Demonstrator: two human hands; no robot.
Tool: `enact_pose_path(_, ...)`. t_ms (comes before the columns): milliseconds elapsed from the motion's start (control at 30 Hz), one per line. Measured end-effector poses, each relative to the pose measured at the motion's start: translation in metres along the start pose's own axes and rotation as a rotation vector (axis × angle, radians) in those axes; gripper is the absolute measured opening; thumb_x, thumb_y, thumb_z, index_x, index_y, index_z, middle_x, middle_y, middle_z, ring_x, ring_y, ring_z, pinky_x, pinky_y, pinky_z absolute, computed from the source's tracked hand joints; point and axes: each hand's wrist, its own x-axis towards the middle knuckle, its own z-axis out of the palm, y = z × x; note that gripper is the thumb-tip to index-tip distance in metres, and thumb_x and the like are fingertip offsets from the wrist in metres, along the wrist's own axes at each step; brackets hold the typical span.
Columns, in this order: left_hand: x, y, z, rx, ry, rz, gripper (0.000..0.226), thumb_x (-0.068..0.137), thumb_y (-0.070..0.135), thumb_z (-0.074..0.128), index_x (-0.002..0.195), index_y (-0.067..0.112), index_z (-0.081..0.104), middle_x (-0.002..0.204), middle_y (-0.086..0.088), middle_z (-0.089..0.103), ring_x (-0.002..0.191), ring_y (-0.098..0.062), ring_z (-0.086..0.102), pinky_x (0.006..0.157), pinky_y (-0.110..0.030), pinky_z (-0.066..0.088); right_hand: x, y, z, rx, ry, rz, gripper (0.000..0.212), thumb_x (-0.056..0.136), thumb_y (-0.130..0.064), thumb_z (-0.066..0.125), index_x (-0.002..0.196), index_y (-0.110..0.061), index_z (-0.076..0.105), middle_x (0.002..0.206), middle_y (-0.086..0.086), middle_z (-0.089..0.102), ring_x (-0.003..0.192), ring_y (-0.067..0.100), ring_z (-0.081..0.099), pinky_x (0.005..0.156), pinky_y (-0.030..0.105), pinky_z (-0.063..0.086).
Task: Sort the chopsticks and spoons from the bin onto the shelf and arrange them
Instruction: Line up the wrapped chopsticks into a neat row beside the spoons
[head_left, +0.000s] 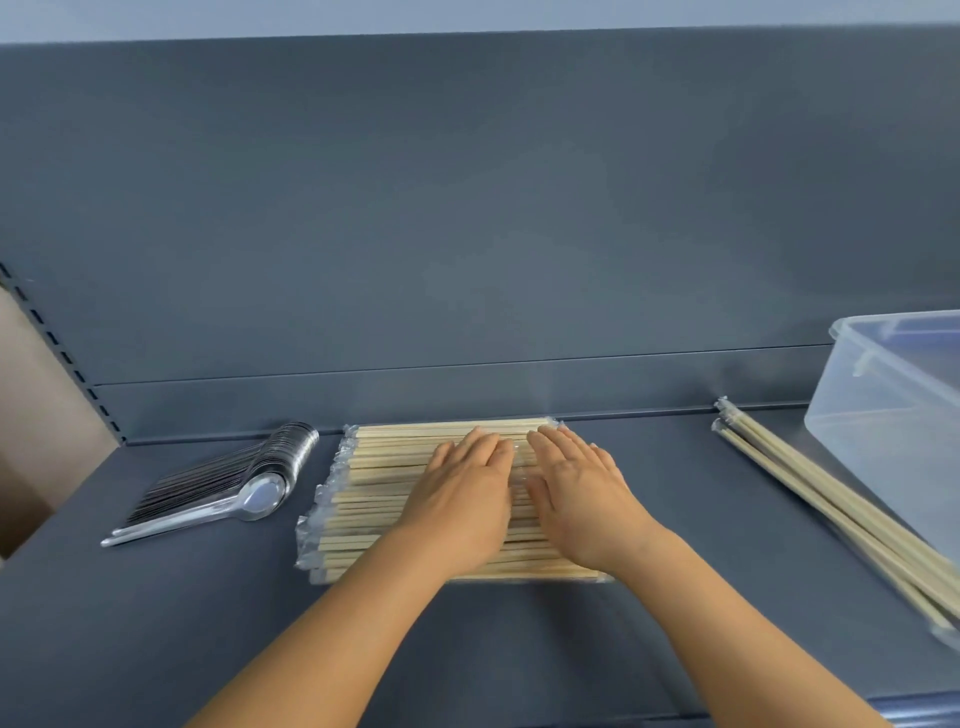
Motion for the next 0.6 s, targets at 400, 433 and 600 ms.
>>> enact_pose_path(400, 0.051, 0.138, 0.029, -0.159, 0.075, 0.124, 0.048, 0.1, 0.028, 0.039, 0.145, 0.018, 0.029, 0.146, 0.003, 0.037, 0.135, -0.017, 0.03, 0.111, -0.032, 0.028, -0.051, 0.128, -0.048, -0.064, 0.042, 0.2, 0.056, 0.095, -0.034, 0.047, 0.143, -0.015, 0.027, 0.15, -0.001, 0.028, 0.139, 0.021, 0.026, 0.112, 0.032, 0.022)
enact_pose_path(433, 0.055, 0.147, 0.032, -0.159, 0.066, 0.127, 0.048, 0.1, 0.028, 0.039, 0.145, 0.017, 0.029, 0.146, 0.002, 0.037, 0.135, -0.018, 0.03, 0.111, -0.032, 0.028, -0.054, 0.139, -0.049, -0.072, 0.038, 0.221, 0.058, 0.094, -0.035, 0.047, 0.144, -0.016, 0.025, 0.151, -0.001, 0.027, 0.139, 0.021, 0.026, 0.112, 0.033, 0.023)
enact_pose_path(600, 0.073, 0.184, 0.043, -0.138, 0.006, 0.139, 0.043, 0.1, 0.028, 0.039, 0.141, 0.015, 0.034, 0.143, 0.0, 0.039, 0.134, -0.019, 0.032, 0.11, -0.032, 0.029, -0.064, 0.181, -0.05, -0.114, 0.033, 0.303, 0.065, 0.091, -0.038, 0.049, 0.146, -0.019, 0.022, 0.148, -0.002, 0.03, 0.137, 0.023, 0.026, 0.111, 0.036, 0.024)
